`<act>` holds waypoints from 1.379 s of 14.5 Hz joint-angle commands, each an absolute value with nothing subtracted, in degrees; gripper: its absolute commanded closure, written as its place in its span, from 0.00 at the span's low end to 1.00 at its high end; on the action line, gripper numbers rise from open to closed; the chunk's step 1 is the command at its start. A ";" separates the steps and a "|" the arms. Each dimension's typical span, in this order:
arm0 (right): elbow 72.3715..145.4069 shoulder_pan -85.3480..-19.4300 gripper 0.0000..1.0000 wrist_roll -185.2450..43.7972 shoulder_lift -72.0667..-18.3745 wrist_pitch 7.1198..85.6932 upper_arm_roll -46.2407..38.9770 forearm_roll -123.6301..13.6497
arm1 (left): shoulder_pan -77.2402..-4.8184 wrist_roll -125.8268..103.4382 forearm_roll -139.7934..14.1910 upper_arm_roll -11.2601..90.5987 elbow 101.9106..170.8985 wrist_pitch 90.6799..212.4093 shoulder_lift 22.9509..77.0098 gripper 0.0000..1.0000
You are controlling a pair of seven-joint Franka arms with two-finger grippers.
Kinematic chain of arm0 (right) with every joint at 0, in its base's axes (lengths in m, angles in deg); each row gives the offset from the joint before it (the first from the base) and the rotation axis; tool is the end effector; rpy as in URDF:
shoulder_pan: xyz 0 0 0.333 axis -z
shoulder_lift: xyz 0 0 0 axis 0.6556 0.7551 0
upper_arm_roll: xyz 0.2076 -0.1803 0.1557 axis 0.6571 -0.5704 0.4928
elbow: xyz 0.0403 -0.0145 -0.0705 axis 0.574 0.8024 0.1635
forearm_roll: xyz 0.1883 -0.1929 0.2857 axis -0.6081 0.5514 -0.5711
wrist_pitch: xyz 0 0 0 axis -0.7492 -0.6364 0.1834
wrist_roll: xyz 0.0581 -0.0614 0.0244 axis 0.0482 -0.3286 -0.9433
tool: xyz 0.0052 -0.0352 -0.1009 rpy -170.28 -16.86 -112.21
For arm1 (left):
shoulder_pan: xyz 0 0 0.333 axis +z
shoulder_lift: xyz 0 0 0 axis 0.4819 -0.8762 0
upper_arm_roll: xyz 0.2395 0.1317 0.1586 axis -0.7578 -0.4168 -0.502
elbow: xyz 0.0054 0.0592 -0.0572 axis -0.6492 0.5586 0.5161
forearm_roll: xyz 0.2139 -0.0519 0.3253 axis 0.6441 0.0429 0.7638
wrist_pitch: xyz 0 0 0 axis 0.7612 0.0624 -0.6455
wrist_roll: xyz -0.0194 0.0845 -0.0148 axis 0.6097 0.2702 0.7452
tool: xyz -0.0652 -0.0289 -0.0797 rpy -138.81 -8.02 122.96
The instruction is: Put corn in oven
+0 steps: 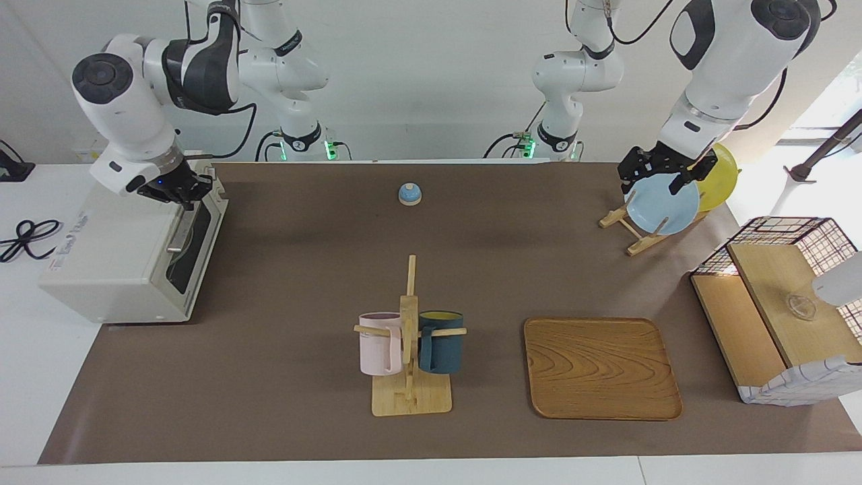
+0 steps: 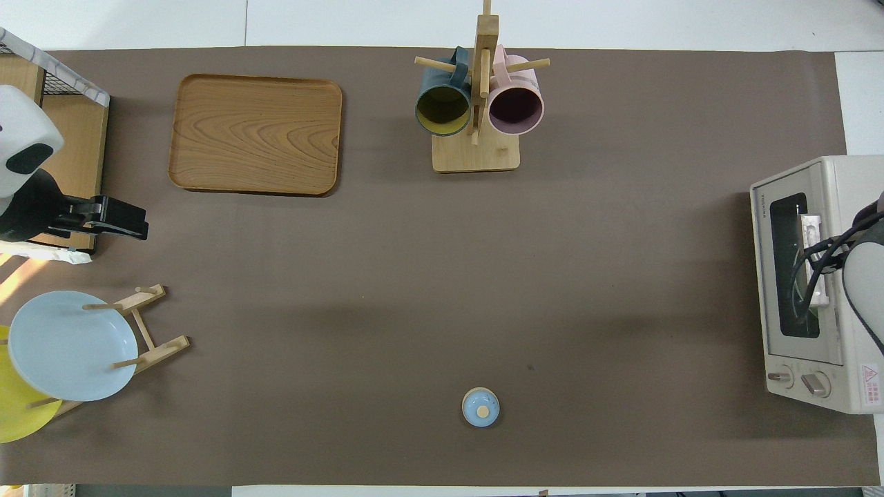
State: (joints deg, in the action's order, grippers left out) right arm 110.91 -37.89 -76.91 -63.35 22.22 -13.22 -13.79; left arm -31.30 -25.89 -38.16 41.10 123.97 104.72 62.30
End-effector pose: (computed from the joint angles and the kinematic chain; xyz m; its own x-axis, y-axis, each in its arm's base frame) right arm 0.5245 -0.0695 0.5308 0.9652 0.1612 -0.2059 0.1904 -0.9729 0.1309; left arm 0.5365 -0.0673 0.5943 0.9930 -0.1075 -0.0500 -0.1073 -0.9942 0.0063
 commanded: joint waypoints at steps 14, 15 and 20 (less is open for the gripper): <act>100.32 -46.50 0.00 -66.60 -59.86 14.77 -13.47 -23.43 | -30.83 -26.29 -36.87 41.48 123.89 104.57 62.50 0.00; 100.50 -46.33 0.00 -66.42 -60.03 14.68 -13.47 -23.43 | -30.83 -26.29 -36.87 41.48 123.89 104.57 62.50 0.00; 100.67 -46.24 0.00 -66.42 -61.09 15.12 -13.47 -23.43 | -30.83 -26.29 -36.87 41.48 123.89 104.57 62.50 0.00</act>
